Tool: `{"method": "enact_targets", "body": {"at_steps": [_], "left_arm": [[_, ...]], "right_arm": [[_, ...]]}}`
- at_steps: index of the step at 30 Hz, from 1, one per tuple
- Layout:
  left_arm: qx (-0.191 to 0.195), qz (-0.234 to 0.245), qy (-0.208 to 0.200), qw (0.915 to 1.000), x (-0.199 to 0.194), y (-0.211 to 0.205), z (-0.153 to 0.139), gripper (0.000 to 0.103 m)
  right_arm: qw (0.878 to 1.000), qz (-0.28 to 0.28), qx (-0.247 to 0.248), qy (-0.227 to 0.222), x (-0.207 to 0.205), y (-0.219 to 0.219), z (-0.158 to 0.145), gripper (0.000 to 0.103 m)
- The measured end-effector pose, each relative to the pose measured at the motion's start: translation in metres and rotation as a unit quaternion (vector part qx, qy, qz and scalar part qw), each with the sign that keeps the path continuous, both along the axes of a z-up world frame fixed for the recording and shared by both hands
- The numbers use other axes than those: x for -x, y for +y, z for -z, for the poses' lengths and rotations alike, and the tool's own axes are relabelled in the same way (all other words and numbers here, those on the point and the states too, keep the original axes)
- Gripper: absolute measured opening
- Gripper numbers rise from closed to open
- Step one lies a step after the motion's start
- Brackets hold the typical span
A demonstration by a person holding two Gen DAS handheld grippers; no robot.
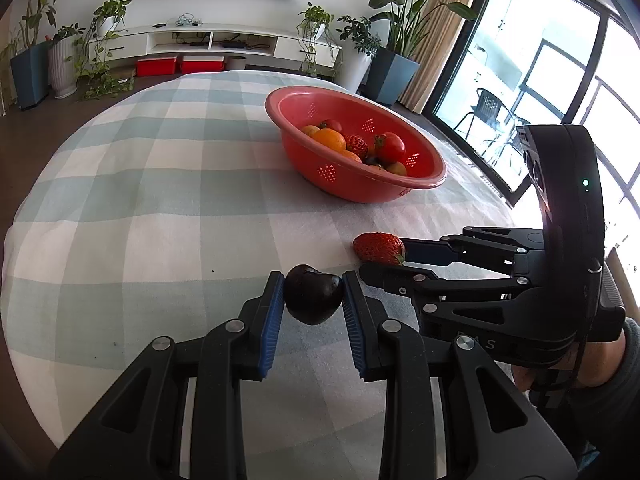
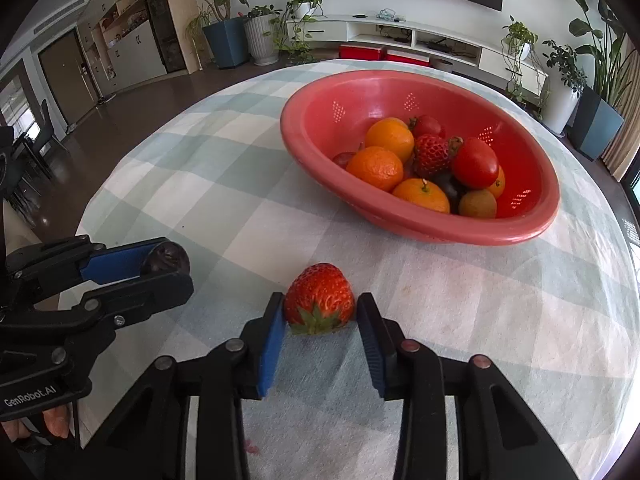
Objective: Organize fruits
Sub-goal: 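Grasp the strawberry with the right tool while the left tool holds the plum, then lower the plum and strawberry into the red bowl and open both tools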
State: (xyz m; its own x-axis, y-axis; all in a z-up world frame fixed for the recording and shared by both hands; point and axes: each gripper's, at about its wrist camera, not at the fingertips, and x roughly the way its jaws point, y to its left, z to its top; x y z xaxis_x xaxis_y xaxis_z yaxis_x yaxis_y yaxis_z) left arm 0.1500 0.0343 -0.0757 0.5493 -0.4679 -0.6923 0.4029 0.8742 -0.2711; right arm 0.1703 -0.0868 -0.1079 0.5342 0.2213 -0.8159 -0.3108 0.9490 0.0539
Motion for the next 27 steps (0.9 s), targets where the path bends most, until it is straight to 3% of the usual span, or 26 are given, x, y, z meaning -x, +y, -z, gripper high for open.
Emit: {"method": "enact_targets", "body": {"at_steps": [7,18,27], "left_arm": [[-0.008,-0.004,-0.001,1.0000,0.000,-0.002,0.001,0.027],[-0.013,-0.003,-0.006,0.9999,-0.003,-0.009,-0.004,0.027],[-0.040,0.012,-0.049,0.9979,-0.031,-0.026,-0.050,0.027]], "right_arm": [[1.000,0.000,-0.026,-0.011,0.015,-0.009,-0.014,0.036],[0.994,0.024,-0.073,-0.072,0.020,-0.044,-0.071,0.036],[0.991,0.054,-0.065,-0.105,-0.015,-0.072,-0.094,0.036]]}}
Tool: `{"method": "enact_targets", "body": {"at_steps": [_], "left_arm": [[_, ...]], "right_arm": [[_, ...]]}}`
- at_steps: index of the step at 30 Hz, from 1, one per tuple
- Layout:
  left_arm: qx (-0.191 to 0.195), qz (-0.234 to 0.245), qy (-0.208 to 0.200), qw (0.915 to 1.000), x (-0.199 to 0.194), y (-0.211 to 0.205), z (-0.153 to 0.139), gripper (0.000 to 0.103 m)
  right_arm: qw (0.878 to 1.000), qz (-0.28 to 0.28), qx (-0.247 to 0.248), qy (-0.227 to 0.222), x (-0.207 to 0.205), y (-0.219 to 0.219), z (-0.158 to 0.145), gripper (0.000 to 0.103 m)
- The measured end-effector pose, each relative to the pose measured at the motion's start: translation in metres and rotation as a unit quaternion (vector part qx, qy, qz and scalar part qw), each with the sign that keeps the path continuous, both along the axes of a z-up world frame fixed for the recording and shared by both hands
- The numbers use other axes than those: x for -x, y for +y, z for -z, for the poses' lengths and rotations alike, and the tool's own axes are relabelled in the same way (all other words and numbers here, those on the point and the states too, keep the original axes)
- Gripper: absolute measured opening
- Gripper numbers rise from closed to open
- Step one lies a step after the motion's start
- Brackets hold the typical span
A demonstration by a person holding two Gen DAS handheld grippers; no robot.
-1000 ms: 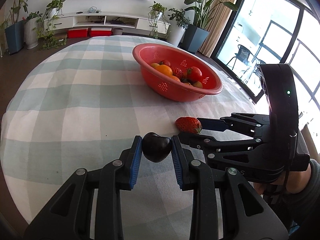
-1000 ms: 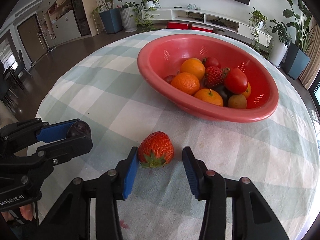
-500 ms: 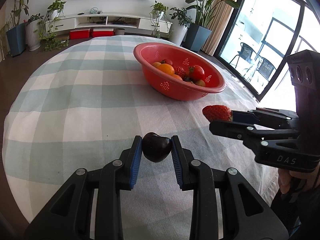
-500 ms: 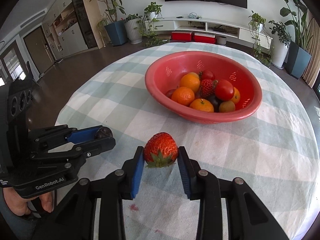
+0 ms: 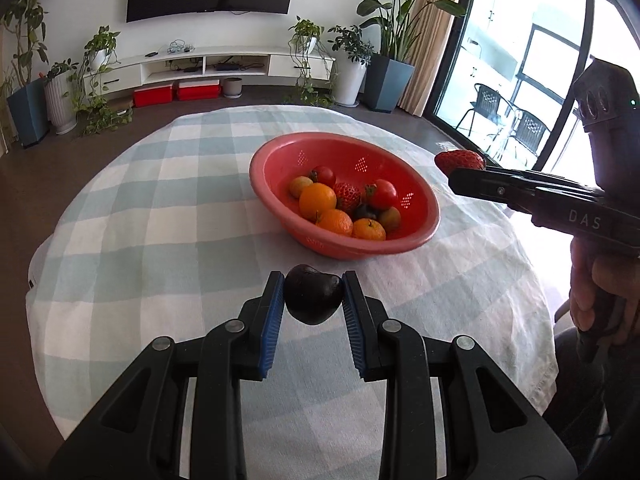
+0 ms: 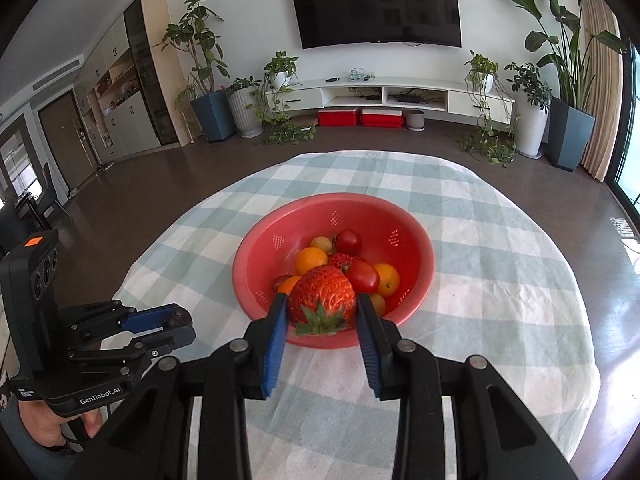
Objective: Organize fruits
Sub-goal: 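Lower the plum and strawberry into the red bowl and open both tools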
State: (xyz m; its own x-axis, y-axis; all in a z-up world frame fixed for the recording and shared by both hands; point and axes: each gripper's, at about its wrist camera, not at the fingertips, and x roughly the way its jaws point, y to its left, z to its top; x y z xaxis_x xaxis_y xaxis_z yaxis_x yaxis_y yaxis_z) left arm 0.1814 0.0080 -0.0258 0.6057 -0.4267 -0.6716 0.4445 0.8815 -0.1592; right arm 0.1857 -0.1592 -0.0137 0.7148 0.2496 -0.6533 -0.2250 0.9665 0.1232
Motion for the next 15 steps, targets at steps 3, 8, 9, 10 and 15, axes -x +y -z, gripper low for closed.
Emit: {"method": "enact_targets", "body": {"at_steps": [3,8,9,10,15], "left_arm": [[-0.018,0.008,-0.018,0.9996,-0.024,-0.013,-0.020,0.027],[-0.038,0.018,-0.034,0.9986,-0.062,-0.039,-0.039,0.027],[-0.041,0.019,-0.033,0.9984,-0.069,-0.044,-0.040,0.027],[-0.044,0.020,-0.033,0.9983,-0.076,-0.049,-0.039,0.027],[-0.067,0.027,-0.024,0.9971,-0.104,-0.072,-0.028,0.027]], "right_arm": [[1.000,0.006,0.002,0.001,-0.019,-0.005,-0.001,0.036],[1.000,0.015,0.004,0.002,-0.045,-0.009,0.006,0.036],[1.000,0.015,0.004,0.003,-0.049,-0.009,0.009,0.036],[1.000,0.016,0.005,0.006,-0.054,-0.009,0.012,0.036],[1.000,0.021,0.008,0.021,-0.076,-0.014,0.026,0.036]]}}
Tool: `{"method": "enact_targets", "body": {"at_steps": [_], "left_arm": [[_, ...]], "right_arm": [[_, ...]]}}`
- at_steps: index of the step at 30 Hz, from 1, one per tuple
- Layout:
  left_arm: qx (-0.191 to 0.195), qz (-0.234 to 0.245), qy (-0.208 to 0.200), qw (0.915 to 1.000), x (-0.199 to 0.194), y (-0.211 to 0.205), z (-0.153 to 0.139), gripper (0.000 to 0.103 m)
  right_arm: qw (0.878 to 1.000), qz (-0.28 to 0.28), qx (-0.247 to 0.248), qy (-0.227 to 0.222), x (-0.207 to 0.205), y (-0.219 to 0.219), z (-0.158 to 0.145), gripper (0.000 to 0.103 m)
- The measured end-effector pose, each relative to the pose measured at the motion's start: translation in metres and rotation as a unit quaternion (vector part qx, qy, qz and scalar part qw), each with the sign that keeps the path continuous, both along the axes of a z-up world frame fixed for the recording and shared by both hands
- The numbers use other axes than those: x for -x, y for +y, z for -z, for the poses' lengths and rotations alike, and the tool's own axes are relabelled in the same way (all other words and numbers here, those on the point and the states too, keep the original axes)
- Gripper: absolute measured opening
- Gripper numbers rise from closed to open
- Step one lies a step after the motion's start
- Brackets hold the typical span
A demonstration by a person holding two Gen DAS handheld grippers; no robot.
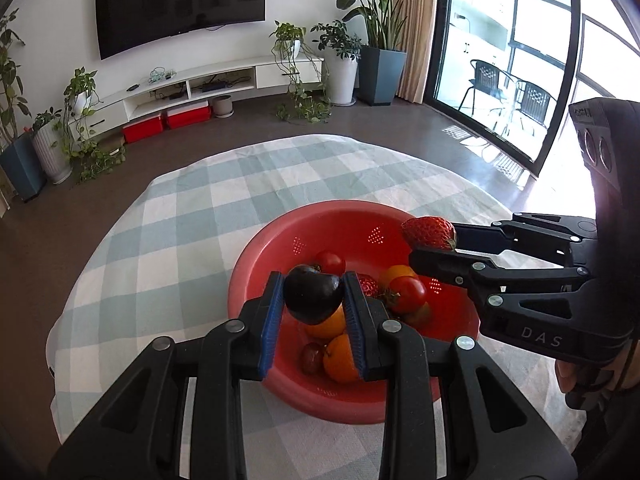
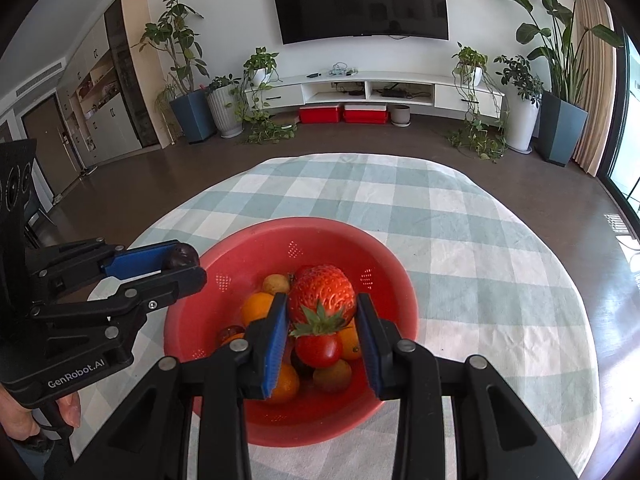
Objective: Organize fruits
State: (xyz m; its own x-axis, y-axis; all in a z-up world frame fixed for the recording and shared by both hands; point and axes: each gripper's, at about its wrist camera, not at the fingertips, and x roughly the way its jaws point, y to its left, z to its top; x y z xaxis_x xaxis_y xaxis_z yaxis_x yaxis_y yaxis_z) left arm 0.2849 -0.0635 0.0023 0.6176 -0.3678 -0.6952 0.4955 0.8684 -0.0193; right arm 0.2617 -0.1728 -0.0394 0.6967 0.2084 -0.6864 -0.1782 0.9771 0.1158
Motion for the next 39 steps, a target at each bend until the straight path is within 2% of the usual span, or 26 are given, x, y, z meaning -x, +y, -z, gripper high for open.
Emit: {"method": "enact_targets", "body": {"at_steps": [5,9,24,26,33,37,39], "left_arm": [[-0.010,-0.007,0.012,0.9998,-0.017,-0.007,0.019,0.027],[-0.018,-0.013,0.018,0.9996,-0.027,-0.008,0.033,0.027],[-0.031,-0.029,0.025,0.9988,-0.043,-0.014,0.052,0.029],[-0.031,-0.036,0.019,0.9987,-0.043,-0.013,0.051,0.044],[-0.024,-0.040,0.009,0.9989,-0.040,-0.010,0.043,0.047],[-0.013,-0.053,-0.006,0.9985,-0.033,-0.003,0.031,0.066],[-0.005,-0.059,-0.018,0.9981,-0.026,0.001,0.020,0.072]], "right_arm": [[1.000,-0.005,0.016,0.010,-0.015,0.003,0.013,0.036],[1.000,-0.011,0.030,0.001,-0.019,0.009,0.019,0.036],[0.999,-0.007,0.050,-0.003,-0.024,0.009,0.033,0.037],[0.999,-0.004,0.051,-0.006,-0.023,0.008,0.032,0.041],[0.998,-0.003,0.055,-0.012,-0.021,0.009,0.029,0.042],[0.998,0.000,0.061,-0.026,-0.015,0.009,0.021,0.042],[0.997,0.005,0.060,-0.040,-0.009,0.008,0.013,0.050]]}}
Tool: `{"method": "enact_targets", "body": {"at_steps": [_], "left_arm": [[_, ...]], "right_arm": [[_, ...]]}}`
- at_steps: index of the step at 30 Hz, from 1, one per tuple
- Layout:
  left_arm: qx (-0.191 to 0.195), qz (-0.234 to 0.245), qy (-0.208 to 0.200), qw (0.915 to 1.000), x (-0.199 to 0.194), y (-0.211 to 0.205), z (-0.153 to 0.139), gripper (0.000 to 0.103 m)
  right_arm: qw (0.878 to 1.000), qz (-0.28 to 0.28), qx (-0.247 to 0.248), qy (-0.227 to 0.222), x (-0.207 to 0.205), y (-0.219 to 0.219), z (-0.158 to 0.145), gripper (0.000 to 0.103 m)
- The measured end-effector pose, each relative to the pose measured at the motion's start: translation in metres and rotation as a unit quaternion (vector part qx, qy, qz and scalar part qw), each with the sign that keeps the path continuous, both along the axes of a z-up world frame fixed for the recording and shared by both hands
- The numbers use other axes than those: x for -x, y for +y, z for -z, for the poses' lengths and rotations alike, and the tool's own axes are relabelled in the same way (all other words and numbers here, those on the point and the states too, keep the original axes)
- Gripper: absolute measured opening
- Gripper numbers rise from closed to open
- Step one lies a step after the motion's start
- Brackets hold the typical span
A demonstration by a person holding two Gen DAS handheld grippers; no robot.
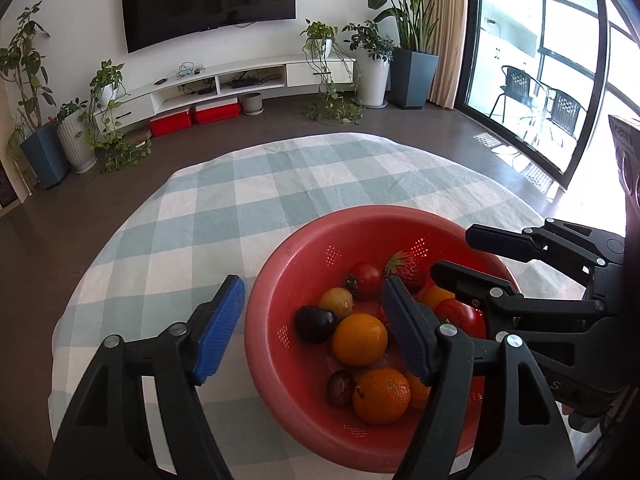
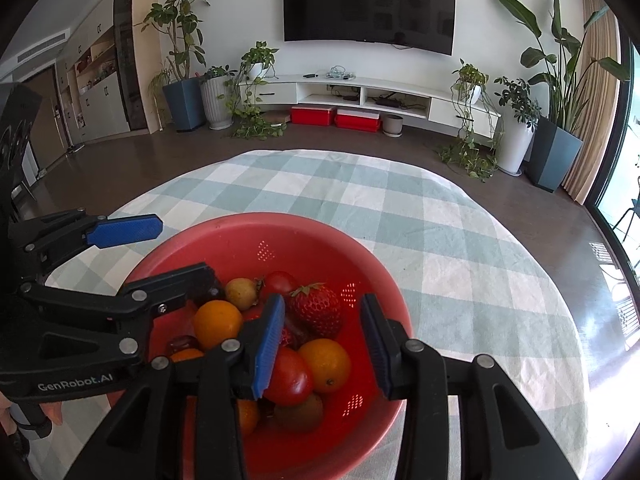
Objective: Organize fruits
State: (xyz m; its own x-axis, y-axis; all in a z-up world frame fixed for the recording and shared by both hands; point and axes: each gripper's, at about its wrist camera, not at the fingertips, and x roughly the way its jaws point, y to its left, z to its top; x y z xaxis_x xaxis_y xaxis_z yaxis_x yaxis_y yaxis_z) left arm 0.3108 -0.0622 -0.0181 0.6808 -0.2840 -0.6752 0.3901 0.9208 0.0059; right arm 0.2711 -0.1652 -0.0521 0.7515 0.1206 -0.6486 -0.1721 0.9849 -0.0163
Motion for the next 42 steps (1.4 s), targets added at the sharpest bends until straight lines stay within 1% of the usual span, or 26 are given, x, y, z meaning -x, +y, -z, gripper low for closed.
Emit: {"method": "enact_targets", "body": {"at_steps": [1,2,4,6,8,10,12,14,15,16,17,19,23,25,29,32,35,39,42], "left_arm": [[0.005,-0.002,-0.008,0.9999,0.005,0.003,-0.006,0.077],[0.011,-0.007,-0.019,0.9997,0.011,0.006,-0.012,0.088],[0.020,-0.017,-0.046,0.9986,0.026,0.013,-0.026,0.103],[0.022,-0.026,-0.074,0.9967,0.045,0.020,-0.040,0.103],[0.027,-0.030,-0.098,0.9944,0.068,0.026,-0.053,0.103],[0.028,-0.036,-0.132,0.9902,0.095,0.030,-0.067,0.103],[0.017,-0.062,-0.166,0.9841,0.122,0.033,-0.078,0.103],[0.010,-0.090,-0.203,0.9749,0.152,0.035,-0.089,0.103],[0.011,-0.102,-0.216,0.9711,0.166,0.038,-0.094,0.103],[0.013,-0.114,-0.217,0.9693,0.179,0.041,-0.096,0.103],[0.014,-0.124,-0.208,0.9701,0.188,0.043,-0.098,0.103],[0.013,-0.115,-0.189,0.9752,0.202,0.044,-0.098,0.103],[-0.005,-0.125,-0.171,0.9773,0.231,0.043,-0.089,0.103],[-0.001,-0.129,-0.159,0.9788,0.245,0.044,-0.083,0.103],[0.001,-0.142,-0.140,0.9799,0.268,0.045,-0.071,0.103],[0.006,-0.158,-0.122,0.9798,0.278,0.048,-0.059,0.103],[0.013,-0.161,-0.097,0.9821,0.277,0.050,-0.045,0.103],[0.021,-0.162,-0.063,0.9845,0.271,0.054,-0.029,0.103],[0.017,-0.163,-0.053,0.9851,0.269,0.051,-0.020,0.103]], "right_arm": [[1.000,0.004,-0.001,-0.008,0.004,-0.001,-0.005,0.052],[1.000,0.009,-0.004,-0.016,0.008,-0.004,-0.011,0.059],[0.999,0.017,-0.018,-0.034,0.019,-0.009,-0.023,0.068],[0.997,0.024,-0.035,-0.060,0.033,-0.012,-0.039,0.081],[0.995,0.029,-0.040,-0.092,0.051,-0.013,-0.054,0.086],[0.990,0.034,-0.044,-0.129,0.073,-0.011,-0.068,0.092],[0.983,0.048,-0.039,-0.174,0.101,-0.008,-0.080,0.101],[0.974,0.057,-0.031,-0.216,0.129,-0.005,-0.088,0.103],[0.971,0.060,-0.028,-0.232,0.142,-0.003,-0.091,0.103],[0.967,0.067,-0.022,-0.245,0.154,-0.002,-0.093,0.103],[0.964,0.075,-0.017,-0.255,0.164,0.000,-0.096,0.103],[0.959,0.082,-0.018,-0.271,0.186,0.003,-0.099,0.103],[0.956,0.092,-0.021,-0.278,0.221,0.008,-0.102,0.103],[0.960,0.091,-0.022,-0.264,0.230,0.009,-0.100,0.103],[0.973,0.092,-0.040,-0.210,0.237,0.006,-0.087,0.103],[0.975,0.100,-0.040,-0.192,0.245,0.004,-0.073,0.103],[0.978,0.106,-0.028,-0.179,0.251,0.004,-0.058,0.103],[0.980,0.114,-0.029,-0.159,0.256,0.001,-0.041,0.103],[0.982,0.114,-0.021,-0.150,0.255,0.000,-0.029,0.103]]}}
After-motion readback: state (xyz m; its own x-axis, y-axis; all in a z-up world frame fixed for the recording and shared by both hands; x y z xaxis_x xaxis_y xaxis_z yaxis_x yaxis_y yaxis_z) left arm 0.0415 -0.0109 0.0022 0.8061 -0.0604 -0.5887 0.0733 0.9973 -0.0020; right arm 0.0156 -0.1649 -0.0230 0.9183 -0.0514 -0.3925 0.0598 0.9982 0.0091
